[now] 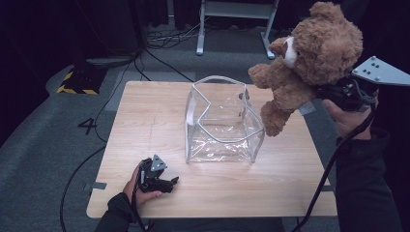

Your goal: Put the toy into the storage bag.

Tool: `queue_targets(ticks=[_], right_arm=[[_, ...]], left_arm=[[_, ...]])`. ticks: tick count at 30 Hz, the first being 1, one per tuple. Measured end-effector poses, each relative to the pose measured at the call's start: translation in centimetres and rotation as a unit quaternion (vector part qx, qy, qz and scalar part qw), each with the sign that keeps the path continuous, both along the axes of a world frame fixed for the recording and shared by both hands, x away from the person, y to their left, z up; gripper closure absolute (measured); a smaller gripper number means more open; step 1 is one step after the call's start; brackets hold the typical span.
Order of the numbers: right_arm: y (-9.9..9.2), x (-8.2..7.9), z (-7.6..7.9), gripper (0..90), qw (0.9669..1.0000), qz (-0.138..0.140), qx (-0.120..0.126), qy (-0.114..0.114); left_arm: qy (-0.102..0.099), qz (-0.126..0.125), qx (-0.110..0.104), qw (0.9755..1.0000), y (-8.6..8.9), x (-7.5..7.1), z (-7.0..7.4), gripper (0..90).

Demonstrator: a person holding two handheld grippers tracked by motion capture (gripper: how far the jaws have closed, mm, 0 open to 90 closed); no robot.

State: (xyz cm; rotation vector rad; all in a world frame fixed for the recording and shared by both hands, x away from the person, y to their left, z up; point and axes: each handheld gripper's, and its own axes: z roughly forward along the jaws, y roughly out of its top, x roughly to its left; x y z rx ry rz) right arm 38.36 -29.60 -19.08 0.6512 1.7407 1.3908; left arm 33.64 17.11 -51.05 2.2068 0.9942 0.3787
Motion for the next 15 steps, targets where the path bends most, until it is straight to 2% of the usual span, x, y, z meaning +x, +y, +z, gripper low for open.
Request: queue_targets(ticks=[15], right_arm=[[5.3,1.1,0.0,54.9,0.9991,0.041,0.005,0.008]], left_arm=[[0.000,0.000,0.000,1.0000,0.0,0.0,0.0,15.2]])
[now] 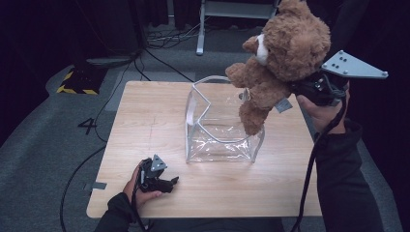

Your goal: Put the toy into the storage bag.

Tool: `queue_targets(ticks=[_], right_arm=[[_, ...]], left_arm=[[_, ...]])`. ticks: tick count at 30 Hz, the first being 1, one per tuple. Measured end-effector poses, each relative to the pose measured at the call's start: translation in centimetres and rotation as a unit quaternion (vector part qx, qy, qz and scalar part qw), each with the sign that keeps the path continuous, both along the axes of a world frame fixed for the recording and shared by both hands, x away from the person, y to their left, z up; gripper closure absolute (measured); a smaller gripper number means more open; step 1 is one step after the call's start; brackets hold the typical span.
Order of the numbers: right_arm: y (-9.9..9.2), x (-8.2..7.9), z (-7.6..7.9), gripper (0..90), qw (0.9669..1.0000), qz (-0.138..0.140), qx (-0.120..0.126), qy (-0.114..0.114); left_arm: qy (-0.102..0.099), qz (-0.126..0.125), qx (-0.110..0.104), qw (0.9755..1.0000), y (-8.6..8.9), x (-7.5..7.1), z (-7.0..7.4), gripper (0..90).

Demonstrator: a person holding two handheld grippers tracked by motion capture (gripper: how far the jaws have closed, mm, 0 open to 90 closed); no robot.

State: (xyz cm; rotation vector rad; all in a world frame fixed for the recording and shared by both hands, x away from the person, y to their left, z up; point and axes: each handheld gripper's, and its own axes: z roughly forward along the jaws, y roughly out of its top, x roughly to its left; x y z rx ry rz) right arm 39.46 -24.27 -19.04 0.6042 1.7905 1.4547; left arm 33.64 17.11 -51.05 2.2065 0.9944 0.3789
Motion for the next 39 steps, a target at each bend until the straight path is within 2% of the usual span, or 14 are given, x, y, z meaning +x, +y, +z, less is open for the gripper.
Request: queue_targets(ticks=[13,17,21,23,30,32,39], right_arm=[[4.3,0.8,-1.6,54.7,0.9993,0.031,-0.016,0.015],[6.4,0.9,-2.5,54.2,0.9979,0.051,-0.028,0.027],[7.1,1.1,-3.4,54.2,0.9975,0.053,-0.032,0.033],[7.3,1.5,-4.2,54.2,0.9976,0.051,-0.024,0.041],[6.4,1.9,-4.9,53.7,0.9981,0.039,-0.010,0.047],[5.8,2.0,-5.0,53.6,0.9981,0.033,-0.001,0.051],[4.7,2.0,-5.0,53.2,0.9988,0.008,0.005,0.047]], left_arm=[[0.000,0.000,0.000,1.0000,0.0,0.0,0.0,15.2],[0.000,0.000,0.000,1.0000,0.0,0.0,0.0,15.3],[0.000,0.000,0.000,1.0000,0.0,0.0,0.0,15.3],[0.000,0.000,0.000,1.0000,0.0,0.0,0.0,15.2],[0.000,0.000,0.000,1.0000,0.0,0.0,0.0,15.3],[0.000,0.000,0.000,1.0000,0.0,0.0,0.0,15.2],[0.000,0.000,0.000,1.0000,0.0,0.0,0.0,15.2]])
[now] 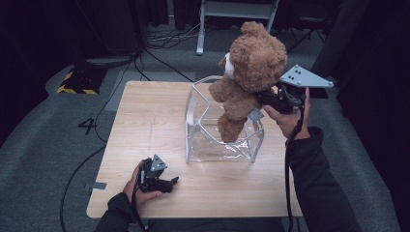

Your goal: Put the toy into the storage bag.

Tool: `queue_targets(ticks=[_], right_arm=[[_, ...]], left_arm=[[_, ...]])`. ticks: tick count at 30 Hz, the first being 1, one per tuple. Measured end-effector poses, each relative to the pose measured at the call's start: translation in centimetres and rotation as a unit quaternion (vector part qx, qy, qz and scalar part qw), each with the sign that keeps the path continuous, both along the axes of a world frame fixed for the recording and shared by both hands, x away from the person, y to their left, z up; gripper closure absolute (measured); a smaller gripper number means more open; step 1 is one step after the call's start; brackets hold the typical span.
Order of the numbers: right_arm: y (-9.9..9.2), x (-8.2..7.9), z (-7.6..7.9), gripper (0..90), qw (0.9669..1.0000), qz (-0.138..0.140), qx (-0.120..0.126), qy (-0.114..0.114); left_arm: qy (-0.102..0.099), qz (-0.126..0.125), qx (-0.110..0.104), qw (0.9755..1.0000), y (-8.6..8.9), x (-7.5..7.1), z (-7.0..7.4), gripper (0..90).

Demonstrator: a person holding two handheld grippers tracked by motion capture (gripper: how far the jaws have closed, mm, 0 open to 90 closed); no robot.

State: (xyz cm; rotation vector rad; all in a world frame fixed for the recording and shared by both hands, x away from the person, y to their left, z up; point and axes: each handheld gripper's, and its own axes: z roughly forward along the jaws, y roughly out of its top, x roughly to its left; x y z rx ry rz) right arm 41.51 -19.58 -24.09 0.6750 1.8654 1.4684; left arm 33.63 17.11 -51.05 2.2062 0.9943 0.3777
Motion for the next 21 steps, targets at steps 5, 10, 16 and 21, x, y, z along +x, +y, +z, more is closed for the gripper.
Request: queue_targets(ticks=[5,10,16,21], right_arm=[[0.8,0.3,-0.5,52.8,0.9999,0.012,-0.006,0.006],[2.1,0.3,-1.1,52.5,0.9993,0.031,-0.016,0.010],[3.3,1.1,-2.9,51.5,0.9980,0.033,-0.040,0.037],[3.6,1.5,-4.0,50.8,0.9965,0.048,-0.042,0.054]], left_arm=[[0.000,0.000,0.000,1.0000,0.0,0.0,0.0,15.2],[0.000,0.000,0.000,1.0000,0.0,0.0,0.0,15.2],[0.000,0.000,0.000,1.0000,0.0,0.0,0.0,15.2],[0.000,0.000,0.000,1.0000,0.0,0.0,0.0,15.2]])
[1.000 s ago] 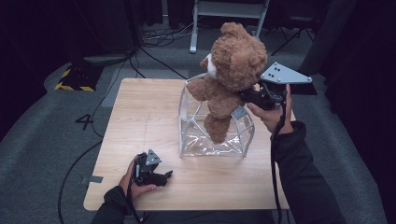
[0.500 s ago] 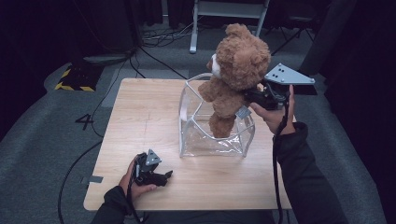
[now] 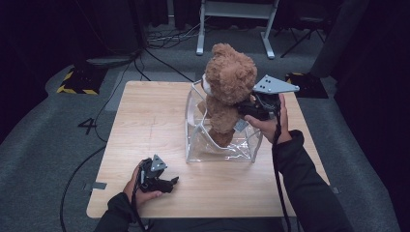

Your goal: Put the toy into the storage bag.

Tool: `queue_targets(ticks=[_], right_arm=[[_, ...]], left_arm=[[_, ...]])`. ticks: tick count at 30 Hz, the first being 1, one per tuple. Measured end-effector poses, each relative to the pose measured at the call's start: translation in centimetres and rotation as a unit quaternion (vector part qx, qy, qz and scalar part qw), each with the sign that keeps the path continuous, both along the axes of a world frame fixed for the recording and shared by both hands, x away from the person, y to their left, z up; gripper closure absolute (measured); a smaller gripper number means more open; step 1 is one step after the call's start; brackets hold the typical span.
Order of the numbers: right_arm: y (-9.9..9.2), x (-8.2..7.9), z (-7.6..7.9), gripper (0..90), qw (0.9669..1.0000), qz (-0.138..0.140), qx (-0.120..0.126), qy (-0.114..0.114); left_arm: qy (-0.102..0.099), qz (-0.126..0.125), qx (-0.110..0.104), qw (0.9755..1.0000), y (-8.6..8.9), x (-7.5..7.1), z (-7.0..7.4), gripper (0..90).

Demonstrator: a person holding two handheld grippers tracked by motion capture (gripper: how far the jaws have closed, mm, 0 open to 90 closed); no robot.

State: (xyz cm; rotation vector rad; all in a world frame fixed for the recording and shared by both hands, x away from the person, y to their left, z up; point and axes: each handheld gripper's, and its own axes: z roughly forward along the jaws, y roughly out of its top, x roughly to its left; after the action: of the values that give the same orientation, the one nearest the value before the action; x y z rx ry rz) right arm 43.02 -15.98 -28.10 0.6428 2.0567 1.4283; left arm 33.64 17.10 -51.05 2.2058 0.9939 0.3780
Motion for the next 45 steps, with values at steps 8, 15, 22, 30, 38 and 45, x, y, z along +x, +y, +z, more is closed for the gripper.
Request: queue_targets(ticks=[8,15,22,30,38,45], right_arm=[[0.7,-0.8,0.6,50.3,0.9999,0.010,-0.001,-0.001],[0.9,-0.7,0.8,50.3,0.9999,0.010,0.008,0.007],[0.7,0.1,-0.5,50.0,0.9994,0.011,0.002,0.031],[0.3,0.9,-2.5,48.4,0.9977,-0.004,-0.027,0.062],[-0.5,1.5,-3.3,46.3,0.9945,-0.001,-0.061,0.086],[-0.6,1.7,-4.1,45.9,0.9921,0.009,-0.081,0.095]], left_arm=[[0.000,-0.001,0.000,1.0000,0.0,0.0,0.0,15.2],[0.000,0.000,0.000,1.0000,0.0,0.0,0.0,15.2],[0.000,0.000,0.000,1.0000,0.0,0.0,0.0,15.2],[0.000,0.000,0.000,1.0000,0.0,0.0,0.0,15.2],[0.000,0.000,0.000,1.0000,0.0,0.0,0.0,15.2],[0.000,0.000,0.000,1.0000,0.0,0.0,0.0,15.2]])
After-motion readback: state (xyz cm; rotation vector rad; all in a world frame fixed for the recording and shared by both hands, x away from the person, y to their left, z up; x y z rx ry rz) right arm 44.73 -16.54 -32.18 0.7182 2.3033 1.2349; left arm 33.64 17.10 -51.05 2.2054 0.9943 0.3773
